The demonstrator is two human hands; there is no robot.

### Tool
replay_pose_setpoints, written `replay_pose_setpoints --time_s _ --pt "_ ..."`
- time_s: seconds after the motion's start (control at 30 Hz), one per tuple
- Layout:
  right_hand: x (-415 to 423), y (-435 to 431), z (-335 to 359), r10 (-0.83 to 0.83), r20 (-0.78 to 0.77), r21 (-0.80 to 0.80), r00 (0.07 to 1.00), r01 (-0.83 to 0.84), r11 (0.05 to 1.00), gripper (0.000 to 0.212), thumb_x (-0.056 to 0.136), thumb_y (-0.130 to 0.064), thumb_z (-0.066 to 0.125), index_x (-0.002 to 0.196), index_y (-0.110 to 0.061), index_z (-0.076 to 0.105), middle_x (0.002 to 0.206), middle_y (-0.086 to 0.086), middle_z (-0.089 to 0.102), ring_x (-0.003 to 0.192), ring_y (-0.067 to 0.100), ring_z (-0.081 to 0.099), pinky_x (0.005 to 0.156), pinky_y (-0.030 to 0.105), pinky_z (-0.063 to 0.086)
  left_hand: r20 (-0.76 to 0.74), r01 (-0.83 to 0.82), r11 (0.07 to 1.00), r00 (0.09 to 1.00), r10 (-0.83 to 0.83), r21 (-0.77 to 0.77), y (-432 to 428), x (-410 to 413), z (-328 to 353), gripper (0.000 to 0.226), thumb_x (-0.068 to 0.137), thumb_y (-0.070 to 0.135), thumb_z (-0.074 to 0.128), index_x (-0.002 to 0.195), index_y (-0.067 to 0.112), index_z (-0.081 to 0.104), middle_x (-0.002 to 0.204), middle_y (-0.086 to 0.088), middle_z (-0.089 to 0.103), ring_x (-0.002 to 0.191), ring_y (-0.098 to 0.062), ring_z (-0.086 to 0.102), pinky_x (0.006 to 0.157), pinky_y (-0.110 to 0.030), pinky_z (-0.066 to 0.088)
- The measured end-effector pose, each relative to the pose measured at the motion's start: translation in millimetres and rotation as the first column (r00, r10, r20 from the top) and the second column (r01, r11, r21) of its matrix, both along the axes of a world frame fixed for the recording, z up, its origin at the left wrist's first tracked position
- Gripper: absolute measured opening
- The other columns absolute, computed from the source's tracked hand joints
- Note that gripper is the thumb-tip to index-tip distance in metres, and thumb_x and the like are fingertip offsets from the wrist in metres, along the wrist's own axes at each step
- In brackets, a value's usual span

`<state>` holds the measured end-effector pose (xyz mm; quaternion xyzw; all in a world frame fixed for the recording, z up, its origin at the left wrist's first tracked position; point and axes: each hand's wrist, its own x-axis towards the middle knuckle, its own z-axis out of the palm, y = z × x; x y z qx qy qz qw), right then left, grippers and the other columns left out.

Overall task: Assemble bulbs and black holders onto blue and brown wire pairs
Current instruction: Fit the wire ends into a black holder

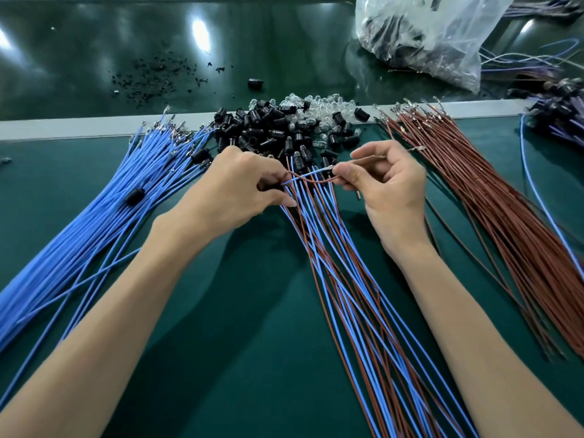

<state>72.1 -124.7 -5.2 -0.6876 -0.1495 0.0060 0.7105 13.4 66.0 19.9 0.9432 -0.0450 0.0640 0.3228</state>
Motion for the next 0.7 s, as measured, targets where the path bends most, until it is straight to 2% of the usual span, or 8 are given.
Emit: replay_pose_setpoints --time_s 0.03,0.13,0.2,0.3,0.4,0.5,0.63,0.7 --pt "0.4 -0.7 0.1 0.009 -0.009 0.015 1.0 -0.009 1.0 0.022 0.077 -0.005 0.077 0.085 -0.017 0.059 0.07 -0.002 0.072 0.067 0.014 0.071 0.064 0.017 0.053 0.008 0.003 1.0 1.0 -0.003 0.021 0.6 0.1 -0.5 0.026 0.072 0.028 0.08 0.09 0.01 0.076 0.069 -0.002 0.072 0.059 -0.009 0.056 0.061 -0.013 0.043" --pt "2.2 -2.2 0.9 0.086 -0.015 0.052 0.996 -0.085 0.995 0.022 0.074 -0.007 0.077 0.087 -0.017 0.063 0.072 -0.004 0.072 0.07 0.012 0.07 0.067 0.017 0.053 0.024 -0.031 0.999 0.999 0.03 0.011 2.3 0.8 -1.4 0.033 0.075 0.029 0.079 0.104 0.015 0.072 0.077 0.006 0.069 0.057 0.01 0.053 0.061 -0.002 0.038" --pt "1.4 -1.1 0.5 0.137 0.031 0.003 0.99 -0.137 0.991 0.024 0.073 -0.004 0.079 0.087 -0.02 0.067 0.075 -0.008 0.072 0.074 0.007 0.069 0.071 0.015 0.051 0.035 -0.038 0.999 0.999 0.038 -0.029 0.8 1.0 -2.4 0.034 0.077 0.029 0.077 0.109 0.019 0.068 0.082 0.003 0.072 0.058 0.001 0.056 0.064 -0.009 0.044" --pt "-1.3 1.6 -2.9 0.166 0.065 -0.078 0.984 -0.161 0.984 0.023 0.074 -0.004 0.078 0.082 -0.024 0.071 0.078 -0.011 0.072 0.076 0.006 0.068 0.076 0.018 0.052 0.091 -0.038 0.998 0.995 0.041 -0.042 -5.1 -0.5 -2.2 0.028 0.083 0.028 0.072 0.108 0.02 0.064 0.079 0.005 0.071 0.055 -0.022 0.056 0.065 -0.032 0.048" --pt "-1.9 2.3 -5.2 0.139 0.079 -0.141 0.987 -0.127 0.982 0.021 0.079 -0.007 0.075 0.082 -0.028 0.071 0.076 -0.013 0.072 0.074 0.007 0.068 0.077 0.023 0.055 0.13 -0.032 0.998 0.991 0.039 -0.057 -5.8 0.2 -3.1 0.02 0.086 0.027 0.069 0.103 0.018 0.065 0.076 0.003 0.072 0.045 -0.021 0.042 0.051 -0.028 0.044" --pt "-1.8 2.7 -6.0 0.104 0.112 -0.193 0.988 -0.081 0.978 0.021 0.083 -0.009 0.072 0.083 -0.03 0.069 0.076 -0.012 0.071 0.071 0.008 0.068 0.076 0.028 0.057 0.142 -0.031 0.999 0.989 0.036 -0.041 -4.2 0.6 -2.8 0.016 0.085 0.026 0.07 0.098 0.016 0.071 0.075 0.003 0.072 0.047 -0.016 0.047 0.051 -0.018 0.041" --pt "-5.8 5.8 -7.2 0.117 0.212 -0.315 0.97 -0.046 0.948 0.016 0.086 -0.006 0.067 0.085 -0.021 0.067 0.075 -0.016 0.065 0.061 0.004 0.068 0.063 0.017 0.054 0.147 -0.01 1.0 0.989 0.007 0.016 -4.8 1.4 -6.0 0.015 0.082 0.023 0.074 0.091 0.012 0.074 0.067 -0.005 0.07 0.056 -0.026 0.058 0.064 -0.036 0.049" --pt "-7.8 7.1 -7.0 0.119 0.191 -0.319 0.974 -0.053 0.946 0.018 0.087 -0.004 0.065 0.084 -0.021 0.066 0.072 -0.015 0.066 0.057 0.006 0.068 0.057 0.016 0.052 0.158 0.0 1.0 0.988 -0.001 0.01 -5.4 1.5 -7.4 0.014 0.081 0.021 0.075 0.089 0.01 0.073 0.067 -0.006 0.071 0.058 -0.028 0.058 0.065 -0.039 0.047"
